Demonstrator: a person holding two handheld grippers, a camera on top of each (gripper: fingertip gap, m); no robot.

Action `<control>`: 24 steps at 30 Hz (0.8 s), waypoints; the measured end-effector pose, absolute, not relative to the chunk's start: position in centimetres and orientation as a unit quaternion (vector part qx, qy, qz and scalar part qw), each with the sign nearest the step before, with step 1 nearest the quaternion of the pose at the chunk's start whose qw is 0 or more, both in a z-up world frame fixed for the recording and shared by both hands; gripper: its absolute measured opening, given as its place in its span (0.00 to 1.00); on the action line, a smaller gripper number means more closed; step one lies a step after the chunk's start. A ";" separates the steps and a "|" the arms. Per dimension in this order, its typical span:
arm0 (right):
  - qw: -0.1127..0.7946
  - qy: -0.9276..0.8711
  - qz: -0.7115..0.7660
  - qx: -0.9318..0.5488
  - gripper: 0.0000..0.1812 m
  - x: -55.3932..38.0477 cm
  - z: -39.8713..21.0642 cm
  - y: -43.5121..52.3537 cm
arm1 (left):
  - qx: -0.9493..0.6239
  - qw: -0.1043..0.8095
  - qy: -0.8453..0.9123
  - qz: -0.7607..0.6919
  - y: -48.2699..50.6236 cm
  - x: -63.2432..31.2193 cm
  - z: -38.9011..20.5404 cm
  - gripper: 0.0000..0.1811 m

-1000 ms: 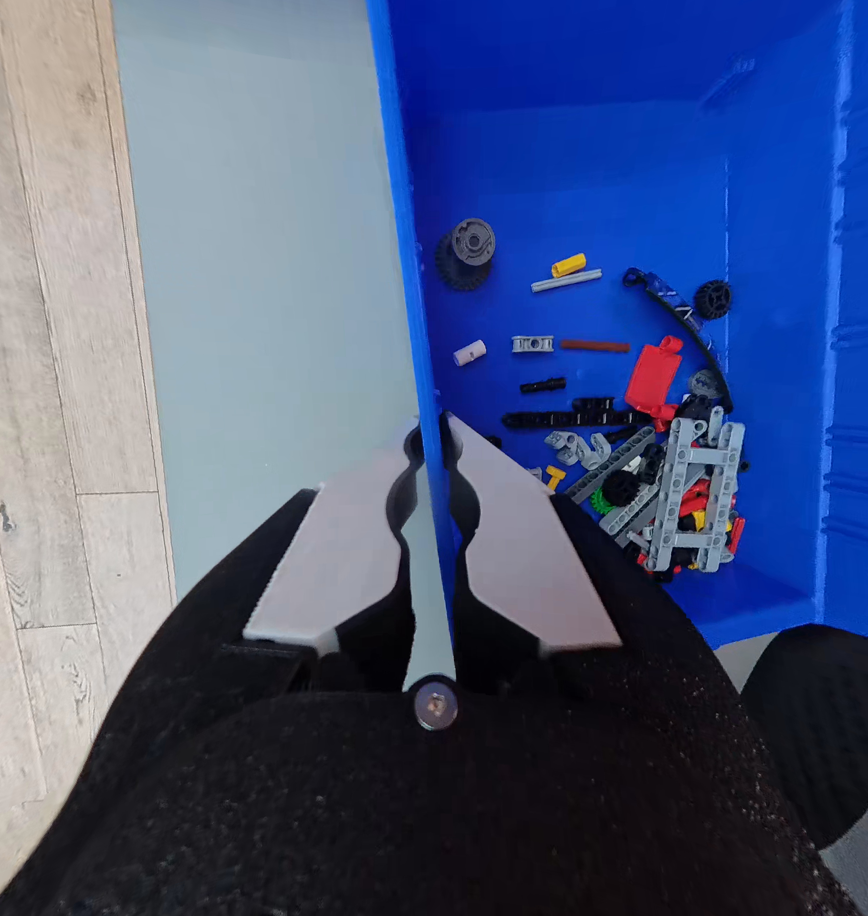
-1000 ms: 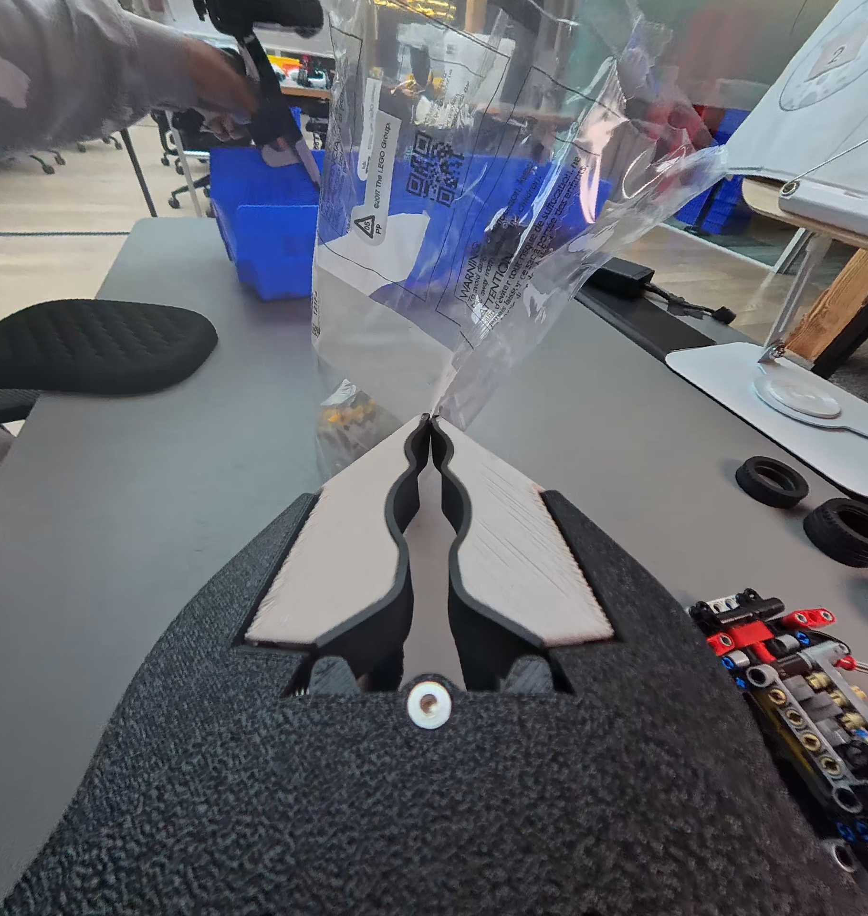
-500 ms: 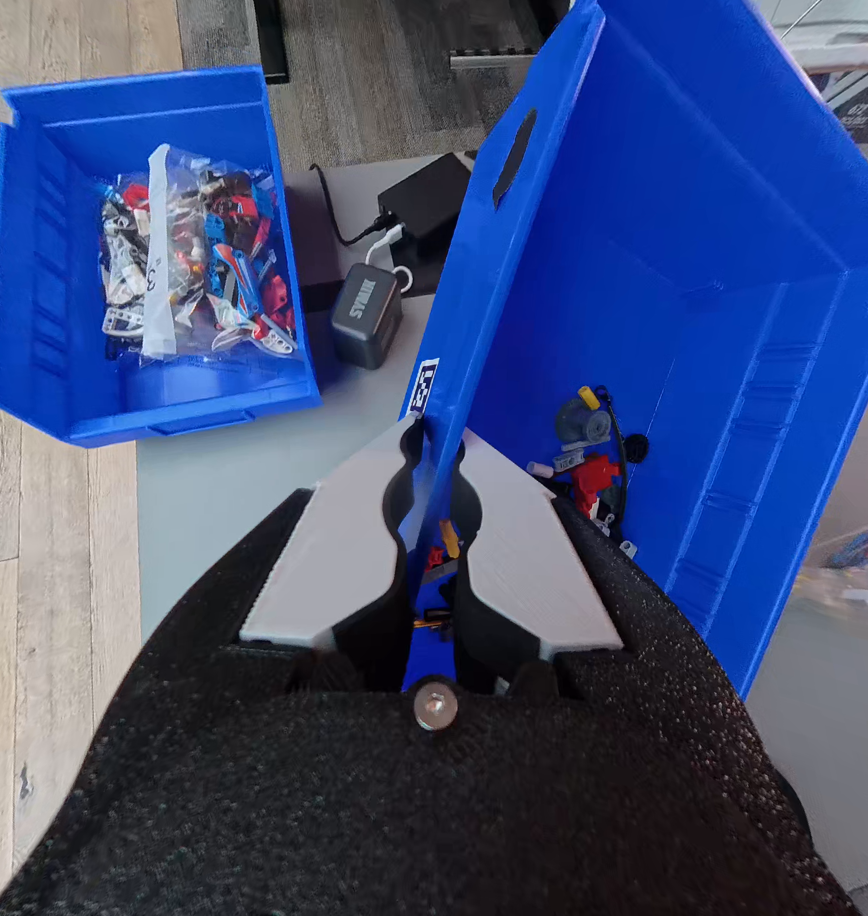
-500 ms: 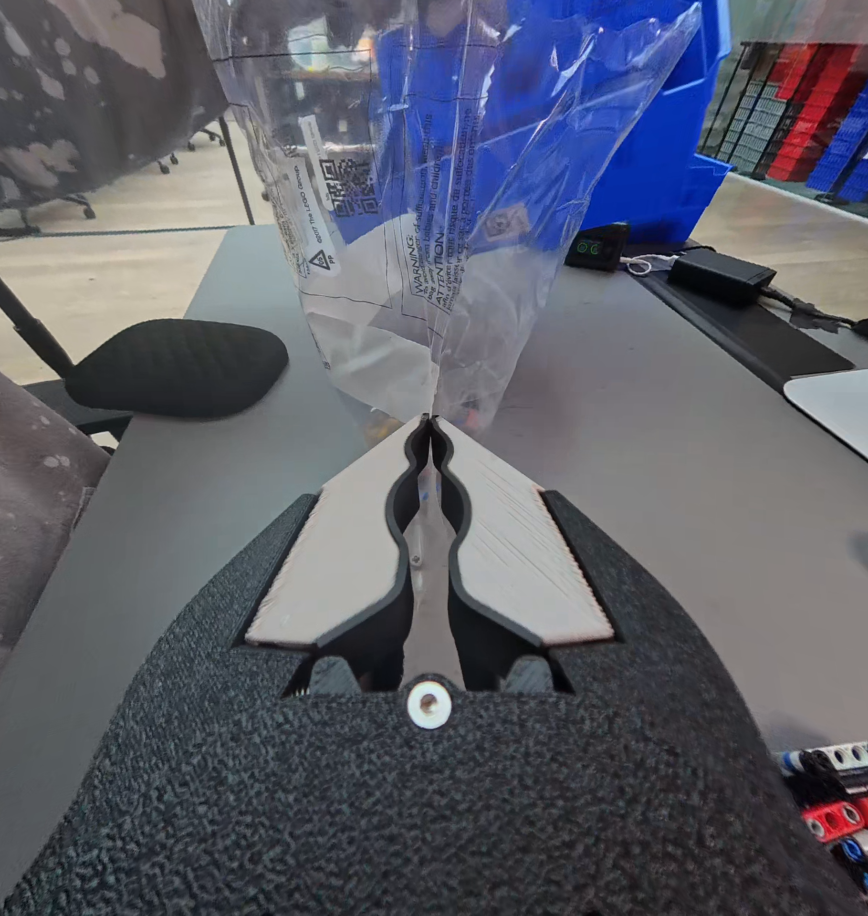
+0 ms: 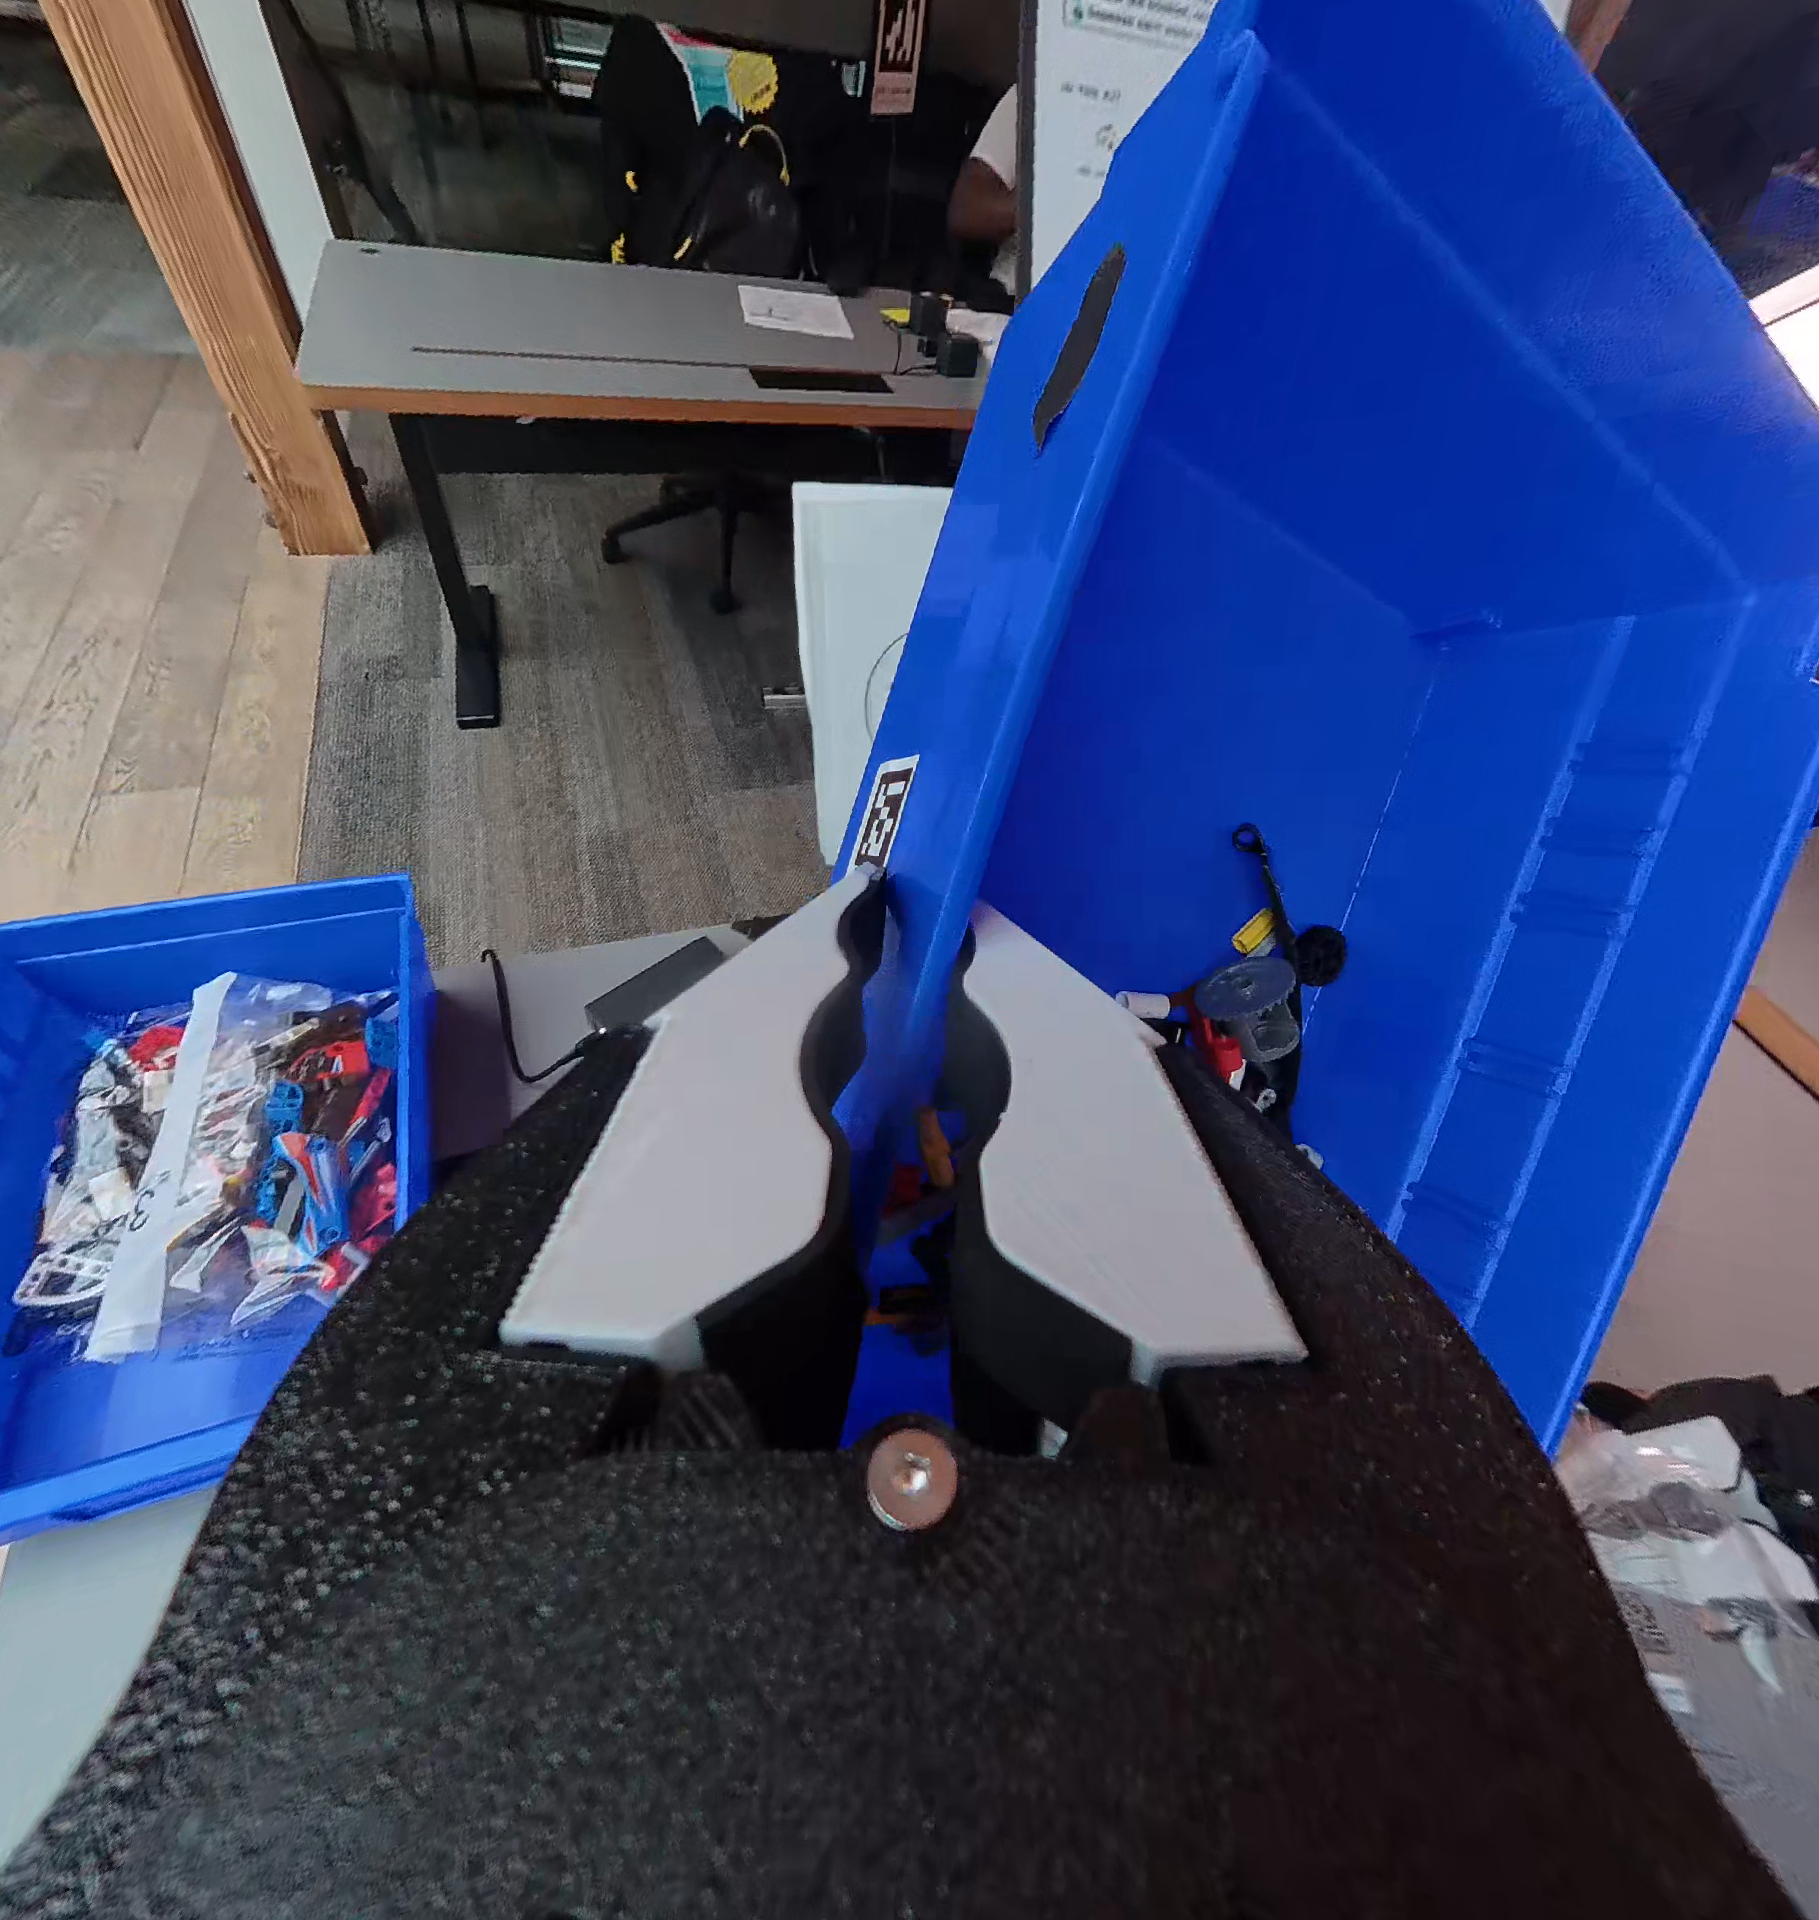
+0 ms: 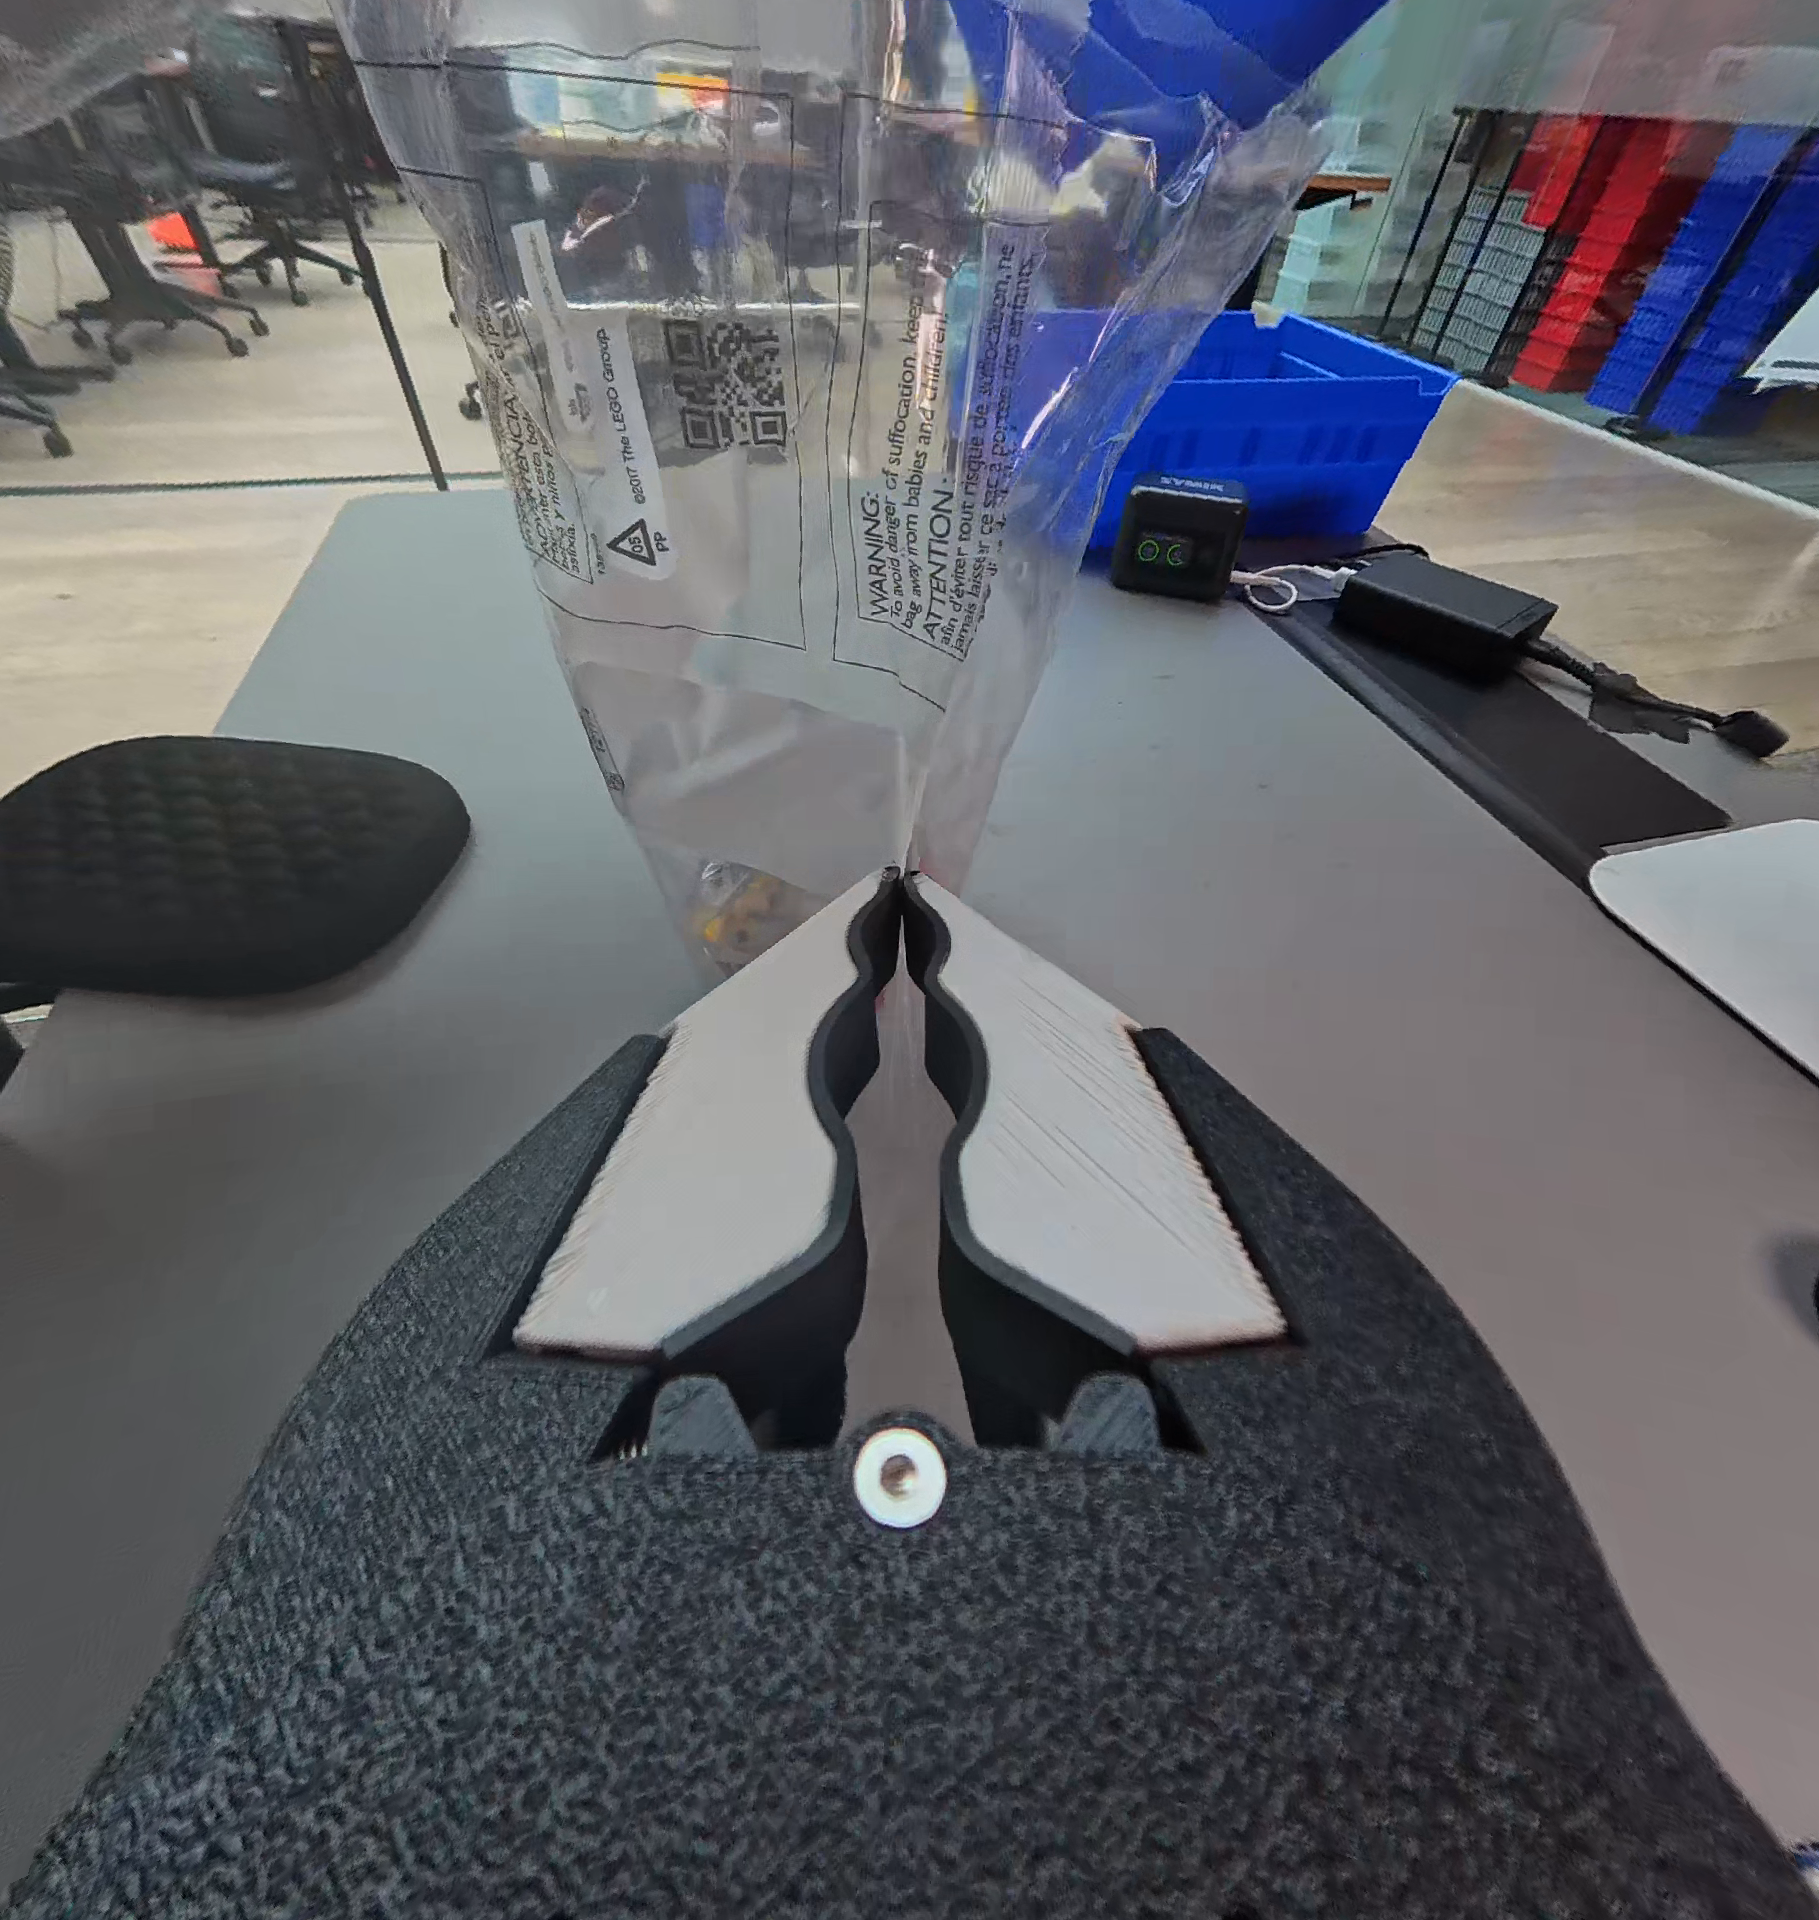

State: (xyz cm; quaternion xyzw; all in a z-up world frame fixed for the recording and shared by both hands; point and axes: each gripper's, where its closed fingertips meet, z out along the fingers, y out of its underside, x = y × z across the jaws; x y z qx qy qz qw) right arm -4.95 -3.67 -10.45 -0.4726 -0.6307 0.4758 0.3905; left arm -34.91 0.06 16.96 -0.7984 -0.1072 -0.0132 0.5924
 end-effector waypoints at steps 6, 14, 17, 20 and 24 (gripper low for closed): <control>0.395 -0.613 0.473 -0.495 0.00 -6.0 -10.5 -3.0 | -0.776 0.618 -0.100 -0.070 1.7 -31.4 20.5 0.03; 0.415 -0.585 0.467 -0.517 0.00 -5.8 -10.4 -1.2 | -0.786 0.603 -0.085 -0.111 3.8 -26.9 18.6 0.03; 0.429 -0.565 0.469 -0.526 0.00 -5.0 -10.2 -0.1 | -0.793 0.595 -0.086 -0.095 3.9 -26.8 17.1 0.03; 0.451 -0.550 0.470 -0.523 0.00 -4.5 -10.0 0.8 | -0.792 0.603 -0.085 -0.053 3.6 -27.1 16.7 0.04; 0.491 -0.533 0.462 -0.511 0.00 -4.1 -10.2 1.5 | -0.786 0.614 -0.067 0.025 2.9 -26.7 17.1 0.03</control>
